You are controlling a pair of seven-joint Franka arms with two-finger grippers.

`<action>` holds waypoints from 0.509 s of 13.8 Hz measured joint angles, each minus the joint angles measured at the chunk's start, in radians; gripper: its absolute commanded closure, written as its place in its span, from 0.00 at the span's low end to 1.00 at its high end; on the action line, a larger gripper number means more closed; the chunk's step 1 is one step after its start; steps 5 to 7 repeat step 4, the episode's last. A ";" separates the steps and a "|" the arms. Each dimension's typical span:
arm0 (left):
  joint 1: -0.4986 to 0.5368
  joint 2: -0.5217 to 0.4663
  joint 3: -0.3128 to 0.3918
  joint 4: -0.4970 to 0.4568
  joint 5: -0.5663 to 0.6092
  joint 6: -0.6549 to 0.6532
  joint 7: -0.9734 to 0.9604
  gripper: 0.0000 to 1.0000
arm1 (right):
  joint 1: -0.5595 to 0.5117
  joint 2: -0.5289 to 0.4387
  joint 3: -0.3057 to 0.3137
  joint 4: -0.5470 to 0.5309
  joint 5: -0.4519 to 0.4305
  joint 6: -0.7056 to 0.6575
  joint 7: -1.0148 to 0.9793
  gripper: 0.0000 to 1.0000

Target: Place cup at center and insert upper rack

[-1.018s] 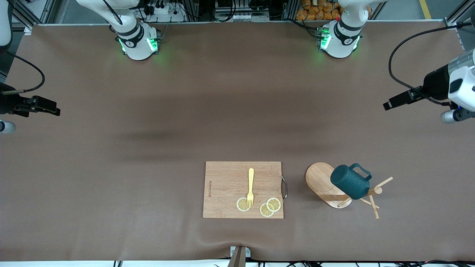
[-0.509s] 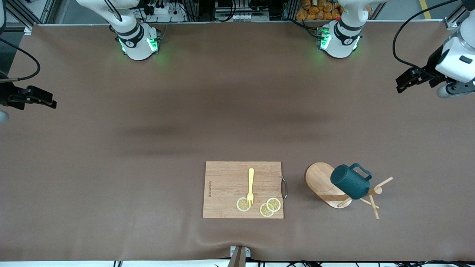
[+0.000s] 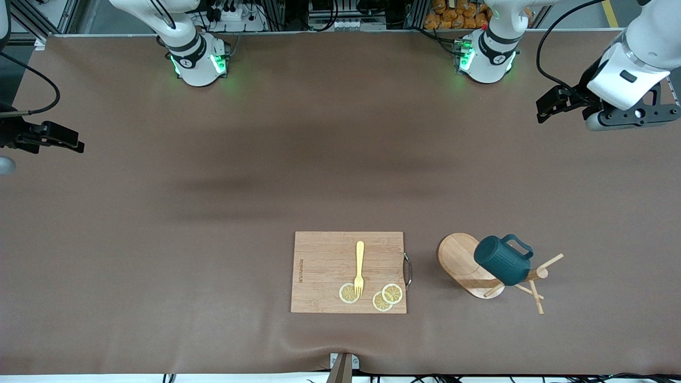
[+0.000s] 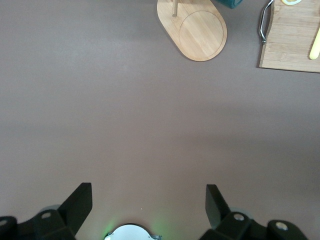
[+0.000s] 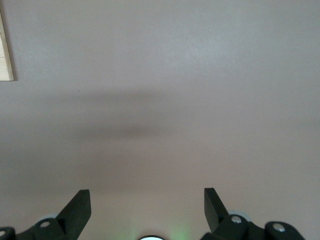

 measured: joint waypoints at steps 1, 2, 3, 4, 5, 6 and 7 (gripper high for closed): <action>0.002 0.003 0.003 0.000 0.000 -0.002 0.001 0.00 | -0.001 0.000 -0.001 -0.001 0.000 -0.004 0.001 0.00; 0.002 0.007 0.007 0.000 0.000 -0.002 0.002 0.00 | -0.001 0.000 -0.001 -0.001 0.000 -0.007 0.002 0.00; 0.002 0.011 0.010 0.000 0.000 -0.002 0.002 0.00 | -0.001 0.000 -0.001 -0.002 0.001 -0.008 0.002 0.00; 0.003 0.014 0.015 0.000 0.000 -0.002 0.003 0.00 | -0.001 0.000 -0.001 -0.002 0.002 -0.008 0.003 0.00; 0.003 0.014 0.015 0.000 0.000 -0.002 0.003 0.00 | -0.001 0.000 -0.001 -0.002 0.002 -0.008 0.003 0.00; 0.003 0.014 0.015 0.000 0.000 -0.002 0.003 0.00 | -0.001 0.000 -0.001 -0.002 0.002 -0.008 0.003 0.00; 0.003 0.014 0.015 0.000 0.000 -0.002 0.003 0.00 | -0.001 0.000 -0.001 -0.002 0.002 -0.008 0.003 0.00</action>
